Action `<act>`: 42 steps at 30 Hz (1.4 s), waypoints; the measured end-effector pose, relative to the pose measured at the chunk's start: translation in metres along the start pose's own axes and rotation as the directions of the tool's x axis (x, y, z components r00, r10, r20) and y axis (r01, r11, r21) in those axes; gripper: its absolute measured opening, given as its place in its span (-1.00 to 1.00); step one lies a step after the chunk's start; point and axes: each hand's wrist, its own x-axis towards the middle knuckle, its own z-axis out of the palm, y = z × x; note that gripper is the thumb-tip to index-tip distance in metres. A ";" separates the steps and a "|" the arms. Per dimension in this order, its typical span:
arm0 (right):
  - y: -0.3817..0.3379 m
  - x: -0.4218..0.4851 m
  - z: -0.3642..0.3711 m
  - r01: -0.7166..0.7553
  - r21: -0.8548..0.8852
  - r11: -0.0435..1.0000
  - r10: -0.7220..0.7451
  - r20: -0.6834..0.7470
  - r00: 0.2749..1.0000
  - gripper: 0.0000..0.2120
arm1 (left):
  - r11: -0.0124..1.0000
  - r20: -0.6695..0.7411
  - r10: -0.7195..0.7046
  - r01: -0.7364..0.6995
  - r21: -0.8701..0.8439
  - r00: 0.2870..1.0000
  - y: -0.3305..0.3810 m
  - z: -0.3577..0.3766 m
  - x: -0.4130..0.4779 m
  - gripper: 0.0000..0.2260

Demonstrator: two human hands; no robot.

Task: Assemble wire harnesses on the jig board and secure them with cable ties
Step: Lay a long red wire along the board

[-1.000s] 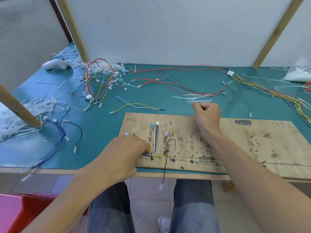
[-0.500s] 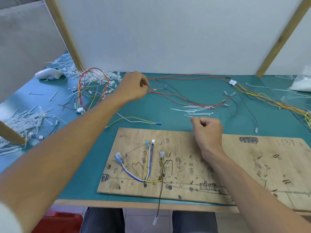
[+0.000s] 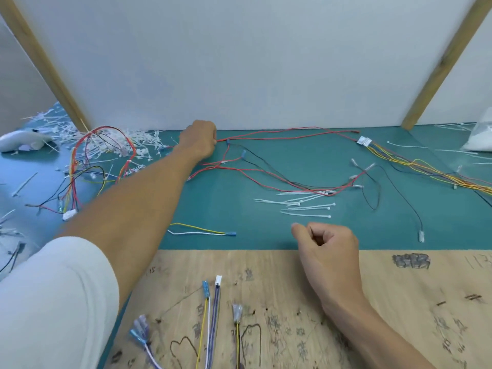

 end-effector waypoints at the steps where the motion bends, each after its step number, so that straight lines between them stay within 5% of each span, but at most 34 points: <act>1: 0.000 0.000 0.000 0.002 -0.007 1.000 -0.002 0.003 1.000 -0.49 | 0.999 0.002 0.032 -0.032 0.032 0.999 -0.001 0.001 0.001 -0.89; 8: -0.007 0.000 0.000 0.017 -0.011 1.000 -0.017 0.023 1.000 -0.50 | 0.976 -0.345 0.182 -0.213 -0.053 0.921 0.010 -0.041 -0.016 -0.85; 13: -0.008 -0.002 -0.002 -0.010 0.014 1.000 0.010 0.029 1.000 -0.49 | 0.792 -0.536 0.301 -0.520 -0.320 0.789 0.047 -0.091 -0.069 -0.84; 23: -0.015 -0.001 -0.006 -0.188 0.257 0.948 0.178 0.063 0.982 -0.29 | 0.574 -0.632 0.198 -0.612 -0.544 0.749 0.091 -0.145 -0.253 -0.93; 26: -0.017 0.001 -0.011 -0.269 0.437 0.858 0.239 0.123 0.963 -0.26 | 0.556 -0.618 0.216 -0.616 -0.559 0.756 0.093 -0.141 -0.307 -0.92; 33: -0.026 0.017 -0.045 -0.431 0.728 0.533 0.294 0.319 0.901 -0.20 | 0.649 -0.407 0.500 -0.642 -0.409 0.764 0.068 -0.127 -0.375 -0.94; 37: -0.042 0.034 -0.054 -0.341 0.644 0.684 0.236 0.247 0.940 -0.60 | 0.685 -0.332 0.549 -0.640 -0.347 0.767 0.043 -0.123 -0.397 -0.92; 42: -0.092 0.031 -0.076 -0.198 0.673 0.712 0.009 0.274 0.962 -0.66 | 0.806 -0.149 0.371 -0.398 -0.438 0.917 0.004 -0.119 -0.421 -0.81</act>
